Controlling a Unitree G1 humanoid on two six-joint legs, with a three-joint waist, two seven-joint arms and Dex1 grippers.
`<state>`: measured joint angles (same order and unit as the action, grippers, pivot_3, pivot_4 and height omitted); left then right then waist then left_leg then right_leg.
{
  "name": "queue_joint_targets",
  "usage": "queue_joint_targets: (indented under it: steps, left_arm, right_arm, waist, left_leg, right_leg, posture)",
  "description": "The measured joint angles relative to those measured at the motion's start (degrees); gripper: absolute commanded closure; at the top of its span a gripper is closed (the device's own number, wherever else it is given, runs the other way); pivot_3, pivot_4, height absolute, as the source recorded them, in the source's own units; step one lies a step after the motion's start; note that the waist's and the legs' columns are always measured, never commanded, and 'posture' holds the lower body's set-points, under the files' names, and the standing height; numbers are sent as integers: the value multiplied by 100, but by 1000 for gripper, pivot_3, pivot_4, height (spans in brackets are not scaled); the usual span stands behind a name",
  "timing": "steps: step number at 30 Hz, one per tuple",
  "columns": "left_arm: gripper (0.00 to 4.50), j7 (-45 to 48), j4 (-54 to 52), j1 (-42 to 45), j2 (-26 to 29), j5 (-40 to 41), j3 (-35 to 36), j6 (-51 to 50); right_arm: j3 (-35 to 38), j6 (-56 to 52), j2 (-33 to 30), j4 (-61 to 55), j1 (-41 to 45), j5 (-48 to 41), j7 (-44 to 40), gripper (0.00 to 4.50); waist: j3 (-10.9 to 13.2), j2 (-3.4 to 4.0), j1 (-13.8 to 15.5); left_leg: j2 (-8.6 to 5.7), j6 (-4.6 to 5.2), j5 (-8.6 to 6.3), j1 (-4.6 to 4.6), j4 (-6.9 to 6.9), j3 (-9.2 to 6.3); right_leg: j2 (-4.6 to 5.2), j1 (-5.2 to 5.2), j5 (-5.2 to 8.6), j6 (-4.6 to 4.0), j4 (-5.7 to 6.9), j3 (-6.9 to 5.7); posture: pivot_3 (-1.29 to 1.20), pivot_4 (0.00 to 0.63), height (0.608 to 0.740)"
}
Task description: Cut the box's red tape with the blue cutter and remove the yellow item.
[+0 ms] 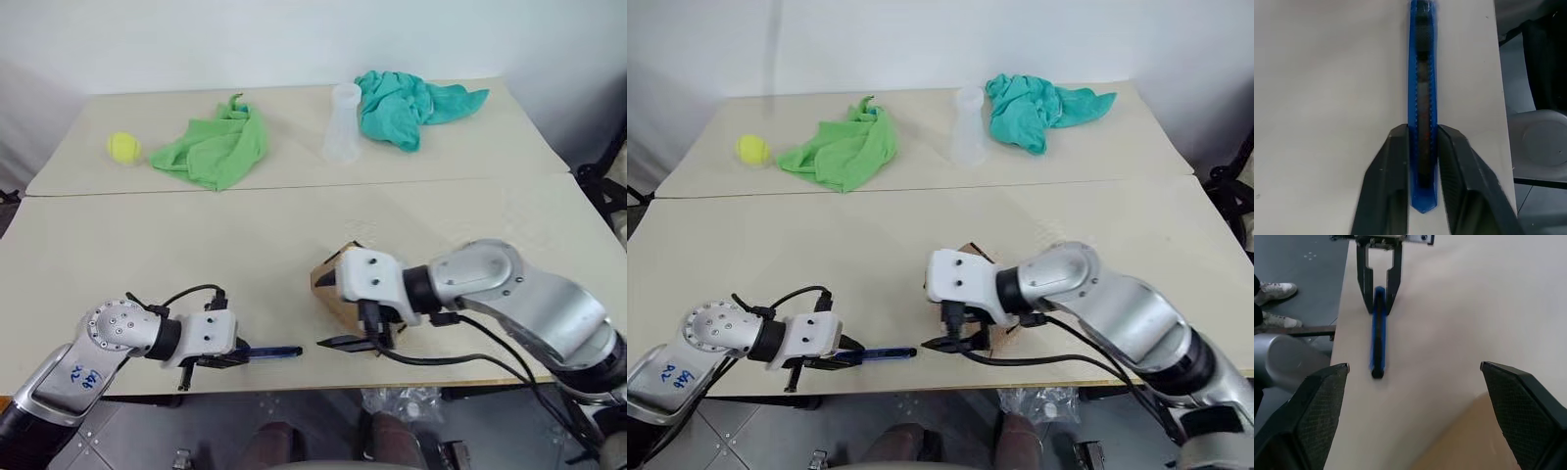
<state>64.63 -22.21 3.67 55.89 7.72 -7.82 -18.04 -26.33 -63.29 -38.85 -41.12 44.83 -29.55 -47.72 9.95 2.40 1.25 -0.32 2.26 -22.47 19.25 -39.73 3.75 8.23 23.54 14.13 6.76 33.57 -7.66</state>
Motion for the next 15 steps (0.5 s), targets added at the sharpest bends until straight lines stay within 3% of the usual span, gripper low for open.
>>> queue_joint_targets:
  steps: [3, 6, 15]
  left_arm:
    - [3637, -2, -44, -5, -49, -45, -1, -10]
    - [4047, -4, -131, -30, -74, -88, -1, -38]
    - [4047, -25, -406, -61, -82, -266, -46, -208]
  right_arm:
    - [-276, -487, 349, -25, 94, -24, 292, 0]
    - [-283, -713, 409, 4, 110, -27, 410, 0]
    - [-764, -977, 756, 78, 104, -120, 574, 0]
  waist:
    - [-2, 1, 7]
    - [-3, 1, 5]
    - [-5, 1, -6]
  left_leg:
    - [-8, 4, 0, 1, 0, -2]
    - [-17, 17, -6, 2, 0, -2]
    - [-23, 25, -11, 2, 1, -1]
  right_leg:
    - [4, -2, 0, 0, 1, -2]
    - [10, -4, 0, 0, -1, -2]
    - [9, -5, 0, 1, -2, -6]
  posture:
    - [0, 150, 740]
    - [0, 150, 740]
    - [0, 150, 740]
